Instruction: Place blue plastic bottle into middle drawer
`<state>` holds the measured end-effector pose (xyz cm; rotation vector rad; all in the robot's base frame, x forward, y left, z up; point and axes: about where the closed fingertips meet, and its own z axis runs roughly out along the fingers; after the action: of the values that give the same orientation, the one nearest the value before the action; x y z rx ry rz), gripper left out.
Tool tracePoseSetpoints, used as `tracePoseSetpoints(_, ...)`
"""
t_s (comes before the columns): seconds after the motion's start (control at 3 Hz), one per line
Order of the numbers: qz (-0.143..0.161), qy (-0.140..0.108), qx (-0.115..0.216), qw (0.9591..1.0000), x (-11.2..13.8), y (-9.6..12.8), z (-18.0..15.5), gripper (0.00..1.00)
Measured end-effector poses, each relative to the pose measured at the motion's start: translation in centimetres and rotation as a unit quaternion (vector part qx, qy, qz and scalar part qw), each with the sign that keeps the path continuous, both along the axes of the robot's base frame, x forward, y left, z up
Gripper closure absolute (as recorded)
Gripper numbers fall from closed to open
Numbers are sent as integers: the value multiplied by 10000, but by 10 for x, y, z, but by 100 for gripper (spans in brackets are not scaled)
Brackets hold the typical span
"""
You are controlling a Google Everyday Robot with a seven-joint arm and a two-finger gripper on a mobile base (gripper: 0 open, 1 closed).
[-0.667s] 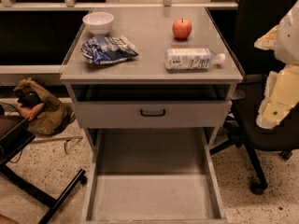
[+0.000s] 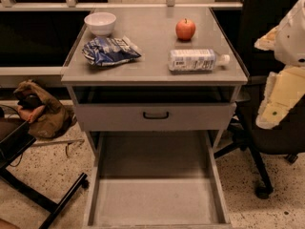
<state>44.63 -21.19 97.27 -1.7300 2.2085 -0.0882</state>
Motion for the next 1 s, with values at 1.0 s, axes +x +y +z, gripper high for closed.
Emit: tracePoseSetpoints(1.0,857,-399,1196,9883,161,68,-48,0)
